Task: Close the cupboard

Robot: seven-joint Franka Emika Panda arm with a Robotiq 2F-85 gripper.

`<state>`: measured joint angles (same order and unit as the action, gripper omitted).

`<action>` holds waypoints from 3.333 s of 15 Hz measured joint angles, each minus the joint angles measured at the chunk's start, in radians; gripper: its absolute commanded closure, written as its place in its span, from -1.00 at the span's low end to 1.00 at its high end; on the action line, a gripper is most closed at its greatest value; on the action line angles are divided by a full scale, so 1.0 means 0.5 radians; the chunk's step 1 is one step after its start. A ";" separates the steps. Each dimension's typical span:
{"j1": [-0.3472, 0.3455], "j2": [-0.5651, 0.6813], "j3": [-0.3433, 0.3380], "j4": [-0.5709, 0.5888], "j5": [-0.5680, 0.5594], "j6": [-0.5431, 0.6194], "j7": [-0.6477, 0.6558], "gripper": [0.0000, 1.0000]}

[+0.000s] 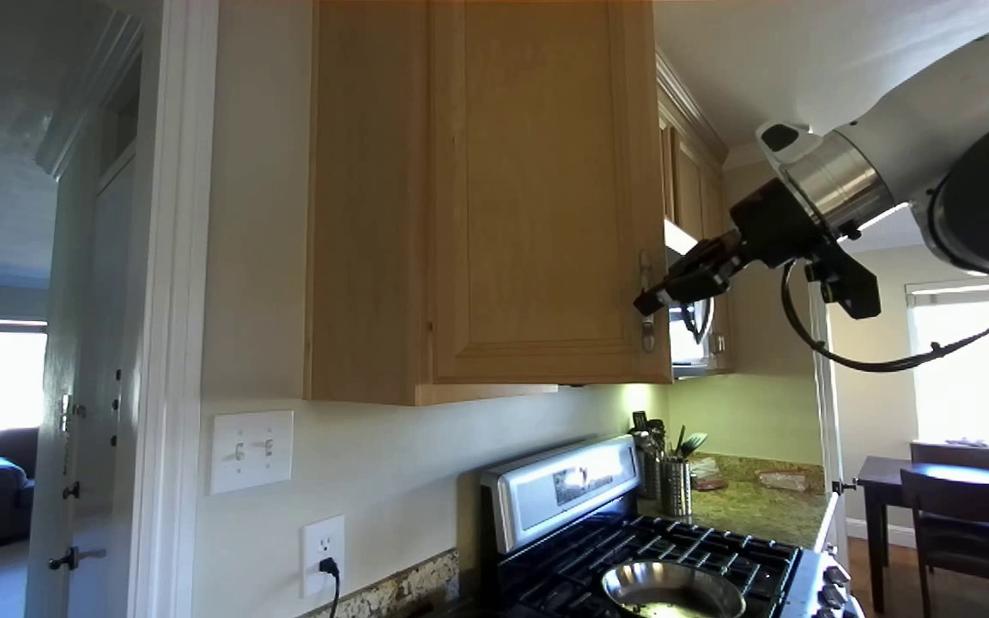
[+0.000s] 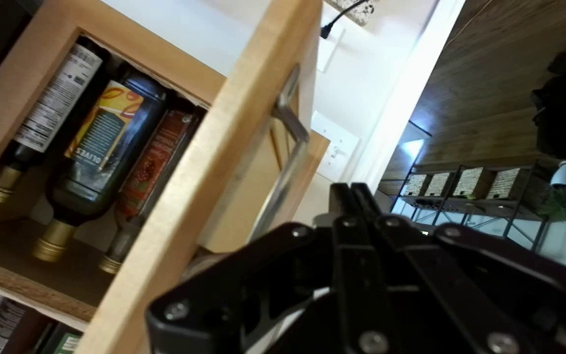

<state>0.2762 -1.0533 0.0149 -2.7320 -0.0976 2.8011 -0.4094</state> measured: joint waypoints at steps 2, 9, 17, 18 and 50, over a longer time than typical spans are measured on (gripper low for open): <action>-0.053 0.000 -0.031 0.003 -0.029 0.004 0.000 0.92; -0.267 0.014 -0.199 0.056 -0.187 0.012 -0.011 0.90; -0.346 0.062 -0.329 0.131 -0.233 -0.154 -0.099 0.91; -0.296 0.040 -0.343 0.134 -0.226 -0.304 -0.133 0.70; -0.048 0.641 -0.178 0.781 0.011 -0.178 -0.164 -1.00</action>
<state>0.2522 -0.7326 -0.0740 -2.3414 -0.0922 2.7120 -0.4912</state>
